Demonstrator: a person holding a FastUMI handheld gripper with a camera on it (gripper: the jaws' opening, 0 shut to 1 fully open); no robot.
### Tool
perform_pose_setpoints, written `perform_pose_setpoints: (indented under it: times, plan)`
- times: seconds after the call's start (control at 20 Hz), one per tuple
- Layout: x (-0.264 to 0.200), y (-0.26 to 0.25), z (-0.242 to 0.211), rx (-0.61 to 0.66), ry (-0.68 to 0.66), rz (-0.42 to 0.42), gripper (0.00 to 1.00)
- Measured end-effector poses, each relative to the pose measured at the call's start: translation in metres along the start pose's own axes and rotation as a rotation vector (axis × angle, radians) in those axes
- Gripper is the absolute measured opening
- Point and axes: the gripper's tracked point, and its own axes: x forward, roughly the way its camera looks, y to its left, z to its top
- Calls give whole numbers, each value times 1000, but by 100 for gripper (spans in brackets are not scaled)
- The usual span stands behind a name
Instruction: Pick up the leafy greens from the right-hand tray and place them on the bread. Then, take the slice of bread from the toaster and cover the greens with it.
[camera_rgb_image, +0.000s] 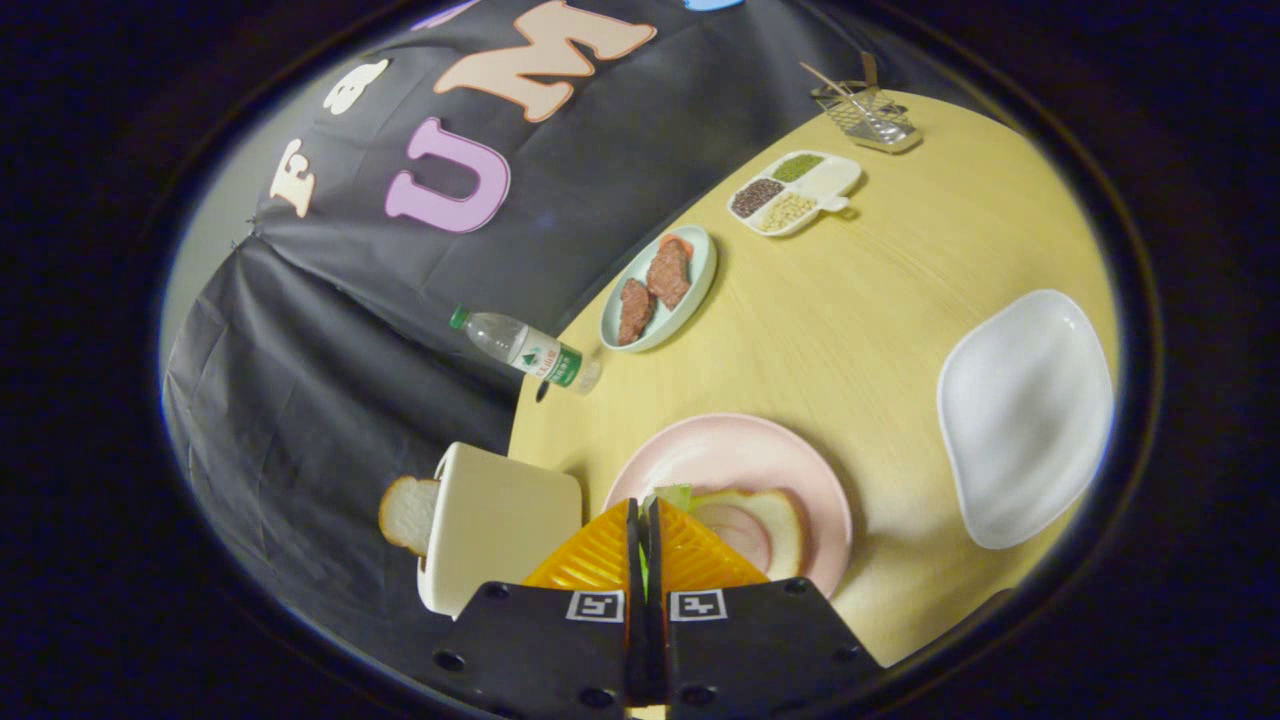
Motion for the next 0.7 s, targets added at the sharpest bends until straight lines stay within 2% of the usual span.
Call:
perform_pose_setpoints:
  times: [0.3,0.6,0.7]
  plan:
    - [6,-11,11,8,-17,-4,3]
    - [4,-22,16,-3,-32,-46,4]
    - [1,-27,17,-14,-42,-74,19]
